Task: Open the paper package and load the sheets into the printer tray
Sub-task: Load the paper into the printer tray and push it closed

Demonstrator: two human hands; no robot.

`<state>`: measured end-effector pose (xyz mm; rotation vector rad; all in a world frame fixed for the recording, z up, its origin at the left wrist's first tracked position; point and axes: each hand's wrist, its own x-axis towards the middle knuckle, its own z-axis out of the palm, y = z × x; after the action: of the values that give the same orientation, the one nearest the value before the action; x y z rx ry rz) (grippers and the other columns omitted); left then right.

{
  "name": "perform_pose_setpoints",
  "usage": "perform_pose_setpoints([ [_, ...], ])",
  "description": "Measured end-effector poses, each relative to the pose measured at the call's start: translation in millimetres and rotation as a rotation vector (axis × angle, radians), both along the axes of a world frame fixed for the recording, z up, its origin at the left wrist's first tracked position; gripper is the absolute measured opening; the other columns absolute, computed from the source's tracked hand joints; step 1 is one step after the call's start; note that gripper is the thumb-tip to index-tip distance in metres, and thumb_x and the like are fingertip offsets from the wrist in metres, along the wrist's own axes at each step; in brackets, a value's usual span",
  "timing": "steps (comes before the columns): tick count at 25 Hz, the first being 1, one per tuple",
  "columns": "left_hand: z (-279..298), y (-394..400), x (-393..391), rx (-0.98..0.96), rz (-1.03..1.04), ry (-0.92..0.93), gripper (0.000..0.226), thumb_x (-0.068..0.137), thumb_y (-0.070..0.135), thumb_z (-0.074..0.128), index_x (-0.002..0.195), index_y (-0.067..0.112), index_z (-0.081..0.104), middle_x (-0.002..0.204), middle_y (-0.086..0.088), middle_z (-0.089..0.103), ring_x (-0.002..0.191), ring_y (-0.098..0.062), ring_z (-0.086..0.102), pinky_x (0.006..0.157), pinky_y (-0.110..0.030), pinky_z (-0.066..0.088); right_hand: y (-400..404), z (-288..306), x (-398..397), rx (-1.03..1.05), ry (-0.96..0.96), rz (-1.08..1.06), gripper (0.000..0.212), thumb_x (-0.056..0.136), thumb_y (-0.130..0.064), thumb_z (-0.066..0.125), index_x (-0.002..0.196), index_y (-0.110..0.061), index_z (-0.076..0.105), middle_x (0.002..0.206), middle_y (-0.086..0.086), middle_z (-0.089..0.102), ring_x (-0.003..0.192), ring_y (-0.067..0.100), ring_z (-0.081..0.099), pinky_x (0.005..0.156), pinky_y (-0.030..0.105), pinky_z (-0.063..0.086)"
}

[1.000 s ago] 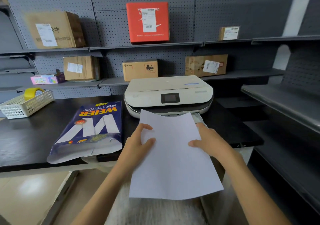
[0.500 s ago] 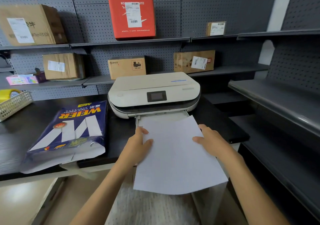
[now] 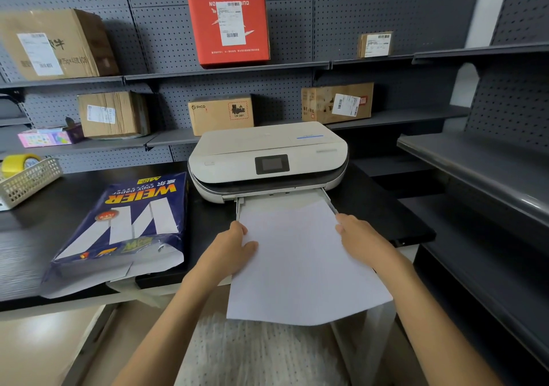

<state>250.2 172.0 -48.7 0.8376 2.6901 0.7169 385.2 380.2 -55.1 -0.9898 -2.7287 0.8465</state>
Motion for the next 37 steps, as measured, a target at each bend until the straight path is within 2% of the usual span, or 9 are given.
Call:
perform_pose_setpoints([
  [4,0,0,-2,0.000,0.004,-0.017,0.043,0.098,0.038,0.050,0.132,0.013,0.041,0.118,-0.011,0.058,0.085,-0.023,0.057,0.074,-0.030,0.045,2,2,-2,-0.002,-0.043,0.004,0.011,0.099,-0.006,0.030,0.094,-0.008,0.039,0.098,0.009,0.045,0.071,0.020,0.040,0.054,0.025,0.030],
  [6,1,1,-4,0.006,-0.001,-0.017,0.044,0.098,0.038,0.050,0.133,0.013,0.040,0.115,-0.009,0.057,0.087,-0.023,0.057,0.076,-0.030,0.045,5,4,-3,-0.024,-0.053,-0.004,0.013,0.095,-0.002,0.029,0.091,-0.009,0.039,0.090,0.007,0.042,0.060,0.016,0.034,0.051,0.025,0.027],
  [13,-1,12,-12,0.019,-0.013,-0.014,0.048,0.098,0.038,0.052,0.135,0.011,0.040,0.131,-0.013,0.055,0.095,-0.021,0.052,0.079,-0.028,0.040,13,7,-10,-0.006,-0.066,-0.018,0.031,0.095,-0.001,0.028,0.068,-0.015,0.028,0.072,0.001,0.032,0.056,0.015,0.026,0.049,0.027,0.022],
  [19,-3,19,-20,0.022,0.001,0.001,0.048,0.097,0.039,0.051,0.135,0.011,0.041,0.117,-0.009,0.057,0.088,-0.019,0.053,0.064,-0.024,0.040,23,7,-22,-0.026,-0.069,-0.048,0.022,0.097,-0.001,0.032,0.078,-0.010,0.039,0.084,0.007,0.041,0.056,0.015,0.030,0.048,0.026,0.024],
  [22,-3,22,-25,0.008,0.008,0.014,0.049,0.098,0.040,0.051,0.136,0.011,0.042,0.130,-0.012,0.056,0.091,-0.019,0.051,0.076,-0.026,0.038,30,5,-28,-0.016,-0.057,-0.031,0.033,0.097,-0.004,0.034,0.067,-0.015,0.029,0.073,0.002,0.032,0.055,0.015,0.025,0.047,0.027,0.020],
  [24,-3,25,-29,0.003,0.009,0.038,0.048,0.097,0.039,0.052,0.135,0.011,0.044,0.131,-0.012,0.056,0.092,-0.018,0.049,0.078,-0.027,0.037,35,4,-33,-0.009,-0.052,-0.024,0.037,0.098,-0.008,0.036,0.064,-0.018,0.024,0.070,-0.001,0.028,0.055,0.015,0.024,0.047,0.027,0.019],
  [28,-1,31,-41,-0.003,0.003,0.064,0.046,0.096,0.040,0.054,0.132,0.012,0.048,0.131,-0.011,0.055,0.093,-0.019,0.049,0.078,-0.027,0.037,43,3,-43,-0.006,-0.058,-0.025,0.037,0.099,-0.011,0.039,0.065,-0.017,0.028,0.069,0.000,0.029,0.055,0.015,0.024,0.048,0.026,0.021],
  [32,-9,36,-55,-0.019,-0.002,0.121,0.044,0.094,0.042,0.057,0.127,0.015,0.051,0.131,-0.012,0.054,0.109,-0.024,0.052,0.081,-0.026,0.034,50,-2,-55,0.025,-0.063,-0.023,0.035,0.098,-0.010,0.040,0.065,-0.016,0.028,0.070,0.000,0.029,0.056,0.015,0.024,0.049,0.027,0.021],
  [37,-15,43,-68,-0.022,0.004,0.150,0.043,0.093,0.041,0.059,0.127,0.016,0.055,0.131,-0.012,0.053,0.115,-0.028,0.052,0.082,-0.027,0.034,52,2,-67,0.079,-0.060,-0.023,0.036,0.098,-0.008,0.039,0.064,-0.015,0.028,0.073,0.003,0.033,0.055,0.016,0.025,0.048,0.028,0.020],
])
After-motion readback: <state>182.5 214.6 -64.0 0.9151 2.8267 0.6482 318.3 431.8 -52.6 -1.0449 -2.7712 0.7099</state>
